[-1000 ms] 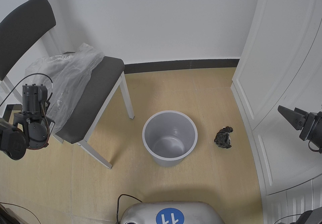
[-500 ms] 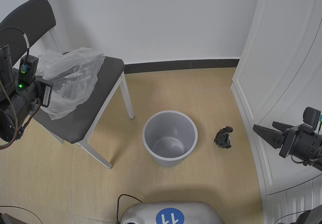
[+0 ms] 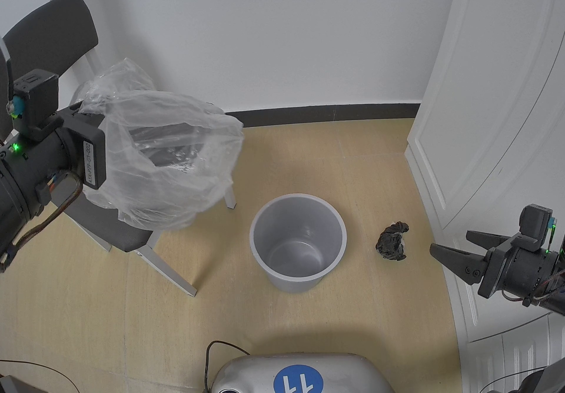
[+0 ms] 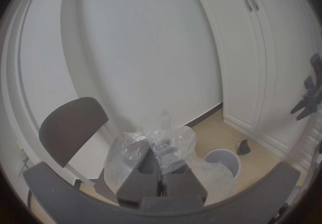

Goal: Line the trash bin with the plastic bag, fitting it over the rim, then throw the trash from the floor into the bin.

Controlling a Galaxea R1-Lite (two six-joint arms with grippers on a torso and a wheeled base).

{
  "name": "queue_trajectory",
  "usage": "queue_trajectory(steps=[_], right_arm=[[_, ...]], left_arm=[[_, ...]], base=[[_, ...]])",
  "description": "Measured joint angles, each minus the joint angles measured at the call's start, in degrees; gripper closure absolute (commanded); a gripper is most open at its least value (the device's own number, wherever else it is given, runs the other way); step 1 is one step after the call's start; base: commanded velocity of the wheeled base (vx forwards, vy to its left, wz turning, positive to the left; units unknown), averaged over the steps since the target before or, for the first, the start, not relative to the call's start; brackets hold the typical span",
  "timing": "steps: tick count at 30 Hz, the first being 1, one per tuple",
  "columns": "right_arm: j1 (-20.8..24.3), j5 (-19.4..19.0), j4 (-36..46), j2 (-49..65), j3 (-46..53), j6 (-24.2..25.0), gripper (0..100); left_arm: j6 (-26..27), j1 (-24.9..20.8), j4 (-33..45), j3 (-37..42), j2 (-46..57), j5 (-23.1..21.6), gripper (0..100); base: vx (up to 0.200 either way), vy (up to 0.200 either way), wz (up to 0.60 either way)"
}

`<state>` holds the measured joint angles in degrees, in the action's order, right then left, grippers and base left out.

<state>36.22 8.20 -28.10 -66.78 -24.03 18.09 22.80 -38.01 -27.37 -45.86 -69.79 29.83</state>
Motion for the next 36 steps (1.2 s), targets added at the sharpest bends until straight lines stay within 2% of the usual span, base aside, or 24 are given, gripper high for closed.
queue_trajectory(steps=[9, 24, 32, 36], right_arm=[[-0.23, -0.11, 0.0, -0.33, 0.79, 0.2, 0], [-1.85, -0.05, -0.06, -2.15, 0.52, 0.62, 0], [-2.13, 0.06, -0.2, -2.95, -1.79, 5.28, 0], [-2.23, 0.06, -3.75, -4.52, -2.6, 7.47, 0]], left_arm=[[-1.54, -8.37, -0.09, -3.06, 0.23, -1.17, 100], [-3.01, -14.76, 0.05, -12.57, -4.68, -1.21, 100], [-3.01, -18.08, 0.05, -13.4, -5.1, -1.21, 100], [-3.07, -18.69, 0.02, -13.42, -5.1, -1.23, 100]], base=[[0.0, 0.0, 0.0], [0.0, 0.0, 0.0], [0.0, 0.0, 0.0], [0.0, 0.0, 0.0]])
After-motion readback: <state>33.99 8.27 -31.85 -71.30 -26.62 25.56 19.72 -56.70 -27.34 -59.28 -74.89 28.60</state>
